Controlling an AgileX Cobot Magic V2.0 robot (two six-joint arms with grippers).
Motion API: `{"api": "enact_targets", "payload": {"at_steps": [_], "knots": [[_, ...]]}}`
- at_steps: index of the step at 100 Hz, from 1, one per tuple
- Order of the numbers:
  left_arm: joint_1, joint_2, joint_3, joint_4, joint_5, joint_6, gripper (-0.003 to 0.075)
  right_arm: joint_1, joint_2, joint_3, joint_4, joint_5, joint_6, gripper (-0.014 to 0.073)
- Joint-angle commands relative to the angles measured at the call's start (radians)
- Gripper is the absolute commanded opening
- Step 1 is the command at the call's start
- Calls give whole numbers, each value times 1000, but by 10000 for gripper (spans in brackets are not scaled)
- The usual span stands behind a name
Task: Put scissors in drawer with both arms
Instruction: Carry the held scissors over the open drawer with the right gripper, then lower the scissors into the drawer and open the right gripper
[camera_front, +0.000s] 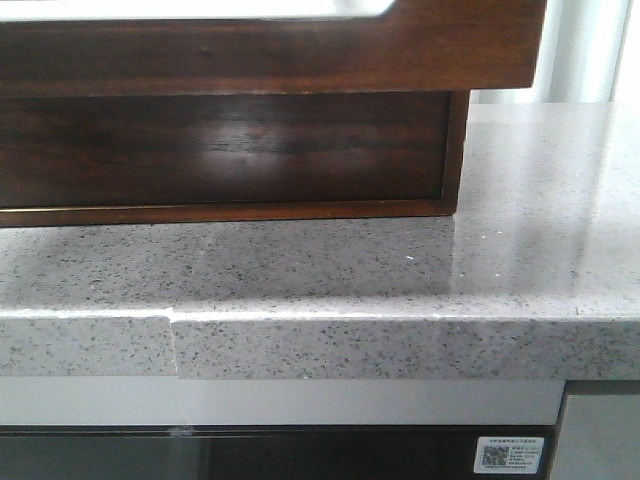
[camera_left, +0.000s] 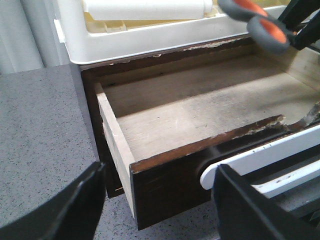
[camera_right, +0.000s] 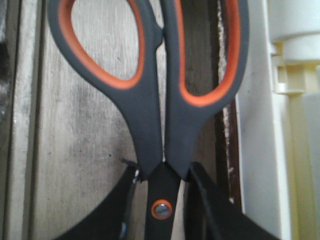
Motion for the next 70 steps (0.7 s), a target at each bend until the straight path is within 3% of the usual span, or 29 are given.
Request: {"api": "enact_targets", "payload": {"at_steps": [1, 18, 52, 70], "knots": [[-8, 19, -30, -22, -75, -9, 440, 44, -16, -28, -95, -55, 17, 21], [-8, 19, -30, -22, -75, -9, 440, 97, 28, -28, -245, -56, 93, 21], [-8, 19, -30, -22, -75, -9, 440, 97, 55, -28, -248, -38, 110, 31], [-8, 19, -30, -22, -75, -7, 440, 97, 55, -28, -248, -19, 110, 183]]}}
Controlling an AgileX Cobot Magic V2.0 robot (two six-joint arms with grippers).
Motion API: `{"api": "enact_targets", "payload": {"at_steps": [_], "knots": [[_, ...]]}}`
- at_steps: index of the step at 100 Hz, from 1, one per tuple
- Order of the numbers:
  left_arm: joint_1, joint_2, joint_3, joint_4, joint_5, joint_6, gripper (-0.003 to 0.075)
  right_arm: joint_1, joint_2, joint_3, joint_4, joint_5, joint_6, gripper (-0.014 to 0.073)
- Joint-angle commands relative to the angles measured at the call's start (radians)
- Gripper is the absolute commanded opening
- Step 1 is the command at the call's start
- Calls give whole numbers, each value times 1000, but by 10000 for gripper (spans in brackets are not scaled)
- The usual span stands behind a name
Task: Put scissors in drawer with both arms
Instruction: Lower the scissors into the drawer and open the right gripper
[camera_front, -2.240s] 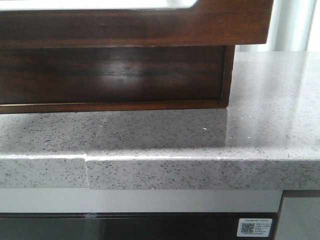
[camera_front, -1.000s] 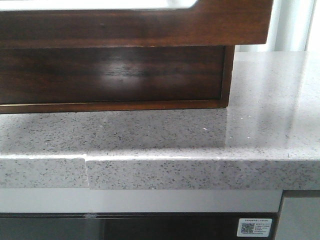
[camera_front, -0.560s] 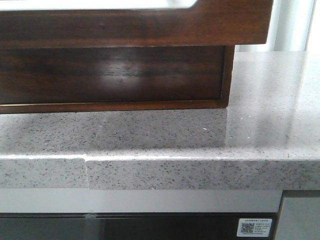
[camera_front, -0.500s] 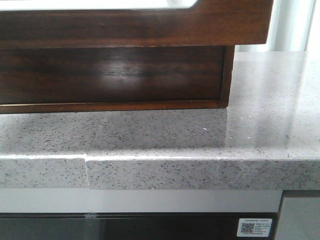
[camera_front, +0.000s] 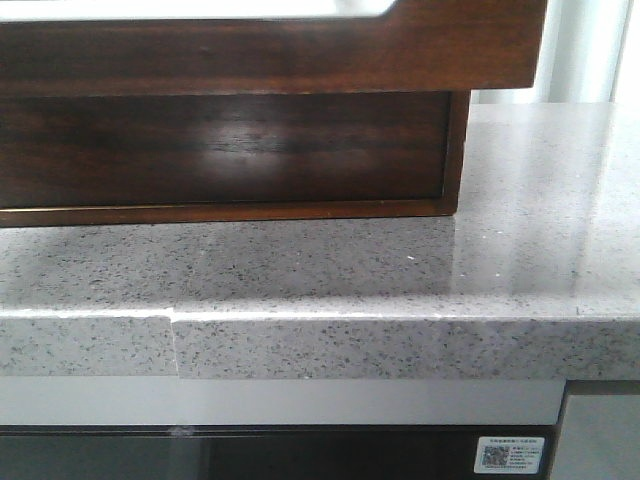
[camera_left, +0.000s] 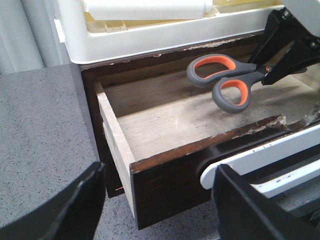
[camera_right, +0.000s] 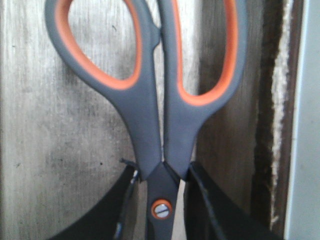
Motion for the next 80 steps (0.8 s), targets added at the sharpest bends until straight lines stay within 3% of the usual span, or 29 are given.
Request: {"api": "enact_targets", "payload": {"at_steps": [1, 10, 45, 64, 80], "knots": [[-8, 19, -30, -22, -75, -7, 440, -2, -42, -28, -23, -20, 6, 194], [-8, 19, -30, -21, -75, -7, 440, -2, -44, -31, -21, -14, 13, 232], [-8, 19, -30, -21, -75, -7, 440, -2, -121, -82, 74, 44, 57, 231], [-8, 19, -30, -21, -75, -7, 440, -41, -222, -82, 72, 44, 202, 231], [-8, 19, -30, -21, -75, -7, 440, -177, -314, -32, 107, 44, 370, 231]]}}
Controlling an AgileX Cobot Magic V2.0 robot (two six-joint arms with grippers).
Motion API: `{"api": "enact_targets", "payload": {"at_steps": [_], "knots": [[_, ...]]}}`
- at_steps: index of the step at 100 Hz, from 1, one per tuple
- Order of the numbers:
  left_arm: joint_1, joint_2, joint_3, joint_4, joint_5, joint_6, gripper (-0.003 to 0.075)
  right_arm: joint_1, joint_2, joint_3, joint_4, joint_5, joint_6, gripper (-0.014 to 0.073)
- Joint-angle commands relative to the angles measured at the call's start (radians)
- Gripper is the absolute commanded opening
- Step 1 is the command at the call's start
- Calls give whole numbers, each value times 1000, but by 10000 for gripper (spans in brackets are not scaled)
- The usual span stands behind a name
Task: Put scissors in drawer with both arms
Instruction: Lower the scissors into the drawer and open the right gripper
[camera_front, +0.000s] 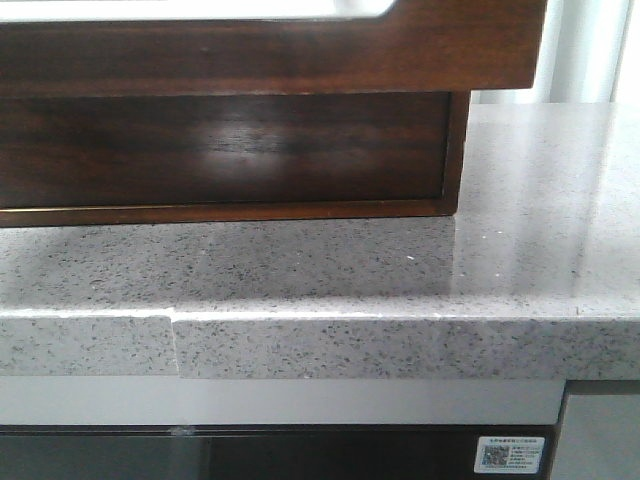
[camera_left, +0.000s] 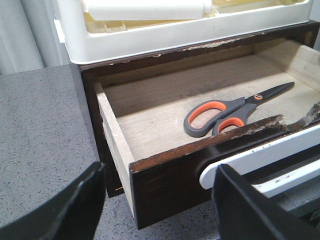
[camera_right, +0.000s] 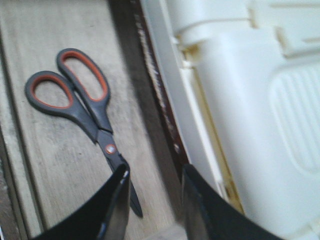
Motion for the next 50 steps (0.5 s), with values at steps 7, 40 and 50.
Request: {"api": "enact_targets", "payload": {"at_steps": [7, 40, 50], "knots": [[-8, 19, -30, -21, -75, -7, 440, -145, -119, 57, 77, 35, 151, 231], [-8, 19, -30, -21, -75, -7, 440, -506, -381, 549, 291, -193, 198, 231], [-8, 19, -30, -21, -73, -7, 440, -603, -455, 712, 343, -267, 201, 231]]}}
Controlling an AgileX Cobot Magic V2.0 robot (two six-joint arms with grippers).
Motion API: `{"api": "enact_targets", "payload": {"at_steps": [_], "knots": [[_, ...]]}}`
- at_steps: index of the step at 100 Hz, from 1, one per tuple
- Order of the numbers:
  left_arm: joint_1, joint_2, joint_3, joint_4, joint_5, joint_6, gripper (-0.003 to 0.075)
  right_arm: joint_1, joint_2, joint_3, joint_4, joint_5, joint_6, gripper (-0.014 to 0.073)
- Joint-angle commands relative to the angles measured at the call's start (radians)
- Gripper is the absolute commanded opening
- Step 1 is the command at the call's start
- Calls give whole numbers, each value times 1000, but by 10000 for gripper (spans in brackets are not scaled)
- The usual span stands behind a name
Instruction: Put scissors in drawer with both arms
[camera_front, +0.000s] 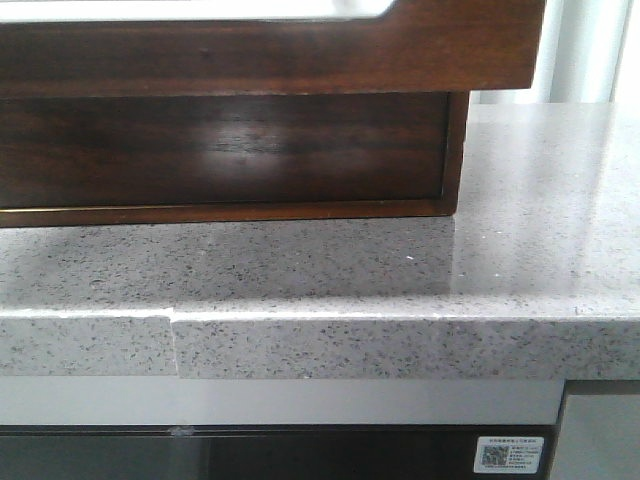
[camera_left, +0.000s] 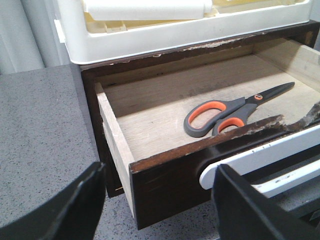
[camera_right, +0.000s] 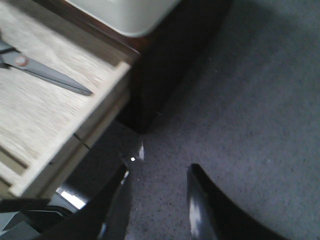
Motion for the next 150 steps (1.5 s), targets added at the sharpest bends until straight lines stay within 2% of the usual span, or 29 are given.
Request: {"api": "enact_targets", "payload": {"at_steps": [1, 12, 30, 43, 53, 60, 74, 84, 93, 150], "knots": [[-8, 19, -30, -21, -73, -7, 440, -74, -77, 101, 64, -127, 8, 231], [-8, 19, -30, -23, -69, -7, 440, -153, -145, 285, 130, -196, 8, 231], [-8, 19, -30, -23, -66, -7, 440, -164, -247, 495, 130, -315, 8, 231], [-8, 19, -30, -23, -66, -7, 440, -164, -321, 576, 130, -424, 8, 220], [-8, 19, -30, -23, -66, -7, 420, -164, -361, 597, 124, -448, 4, 147], [-8, 19, -30, -23, -66, -7, 359, -164, -369, 597, 124, -448, 4, 71], [-8, 19, -30, -23, -66, -7, 183, -164, -371, 597, 124, -448, 4, -67], [-8, 19, -30, -23, -66, -7, 57, -164, -371, 597, 124, -448, 4, -69], [-8, 19, -30, -23, -65, -7, -22, -164, -371, 597, 124, -446, 4, -69], [-21, 0, -25, -20, -85, -7, -20, -164, -371, 597, 124, -426, 4, -69]]}}
